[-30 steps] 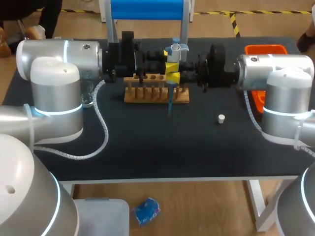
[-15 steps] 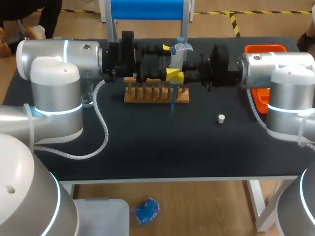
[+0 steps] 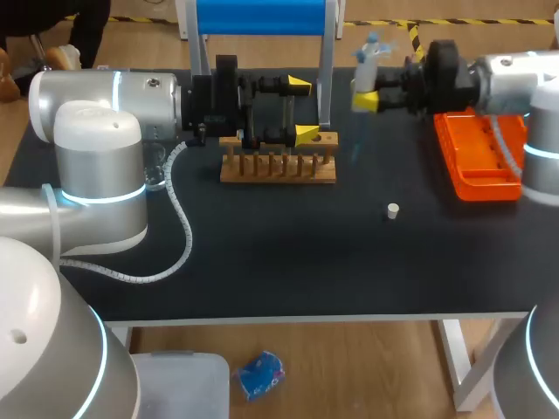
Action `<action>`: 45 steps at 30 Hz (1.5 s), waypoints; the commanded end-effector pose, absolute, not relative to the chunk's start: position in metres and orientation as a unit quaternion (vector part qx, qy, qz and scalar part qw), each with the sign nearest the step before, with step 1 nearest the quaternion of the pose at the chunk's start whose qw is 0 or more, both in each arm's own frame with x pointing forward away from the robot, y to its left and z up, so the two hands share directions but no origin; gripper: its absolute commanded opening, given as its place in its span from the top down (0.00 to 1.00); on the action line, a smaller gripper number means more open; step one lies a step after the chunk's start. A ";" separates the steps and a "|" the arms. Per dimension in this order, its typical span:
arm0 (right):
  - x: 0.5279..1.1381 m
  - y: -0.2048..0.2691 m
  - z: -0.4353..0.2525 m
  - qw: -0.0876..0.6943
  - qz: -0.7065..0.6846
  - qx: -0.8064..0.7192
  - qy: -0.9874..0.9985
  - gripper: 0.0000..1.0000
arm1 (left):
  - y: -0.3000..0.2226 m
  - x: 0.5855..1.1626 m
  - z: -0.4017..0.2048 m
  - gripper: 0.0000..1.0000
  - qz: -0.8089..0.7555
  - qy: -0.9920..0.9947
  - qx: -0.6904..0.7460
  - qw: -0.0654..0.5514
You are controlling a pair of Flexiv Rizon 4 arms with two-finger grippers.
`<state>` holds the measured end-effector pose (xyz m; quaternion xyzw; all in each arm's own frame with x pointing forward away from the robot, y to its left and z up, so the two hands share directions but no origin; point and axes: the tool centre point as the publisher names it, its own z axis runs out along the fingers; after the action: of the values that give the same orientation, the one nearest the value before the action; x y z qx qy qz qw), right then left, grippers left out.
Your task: Invert the test tube, pick up the pipette, mount the tip to pipette, aspirate from beaker and dispense into the tube, eject the tip, return the pipette, and cap with the stopper.
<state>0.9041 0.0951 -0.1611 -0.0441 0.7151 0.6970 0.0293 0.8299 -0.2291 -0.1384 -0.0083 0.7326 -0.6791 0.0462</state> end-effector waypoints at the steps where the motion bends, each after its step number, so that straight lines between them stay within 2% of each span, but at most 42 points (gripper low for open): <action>1: 0.919 0.044 -0.149 0.022 0.693 -0.054 0.718 1.00 | -0.230 0.830 -0.139 0.00 -0.679 0.732 -0.009 0.048; 21: 0.938 -0.120 -0.135 0.084 0.689 -0.006 0.720 1.00 | -0.230 0.830 -0.139 0.00 -0.679 0.732 -0.009 0.048; 34: 0.941 -0.165 -0.155 0.082 0.692 0.006 0.717 1.00 | -0.230 0.830 -0.139 0.00 -0.679 0.732 -0.009 0.048; 45: 0.953 -0.175 -0.176 0.056 0.707 0.000 0.705 1.00 | -0.230 0.830 -0.139 0.00 -0.679 0.732 -0.009 0.048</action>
<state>0.9446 -0.1704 -0.1700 0.0152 0.7112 0.6989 0.0744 0.8299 -0.2291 -0.1384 -0.0083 0.7326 -0.6791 0.0463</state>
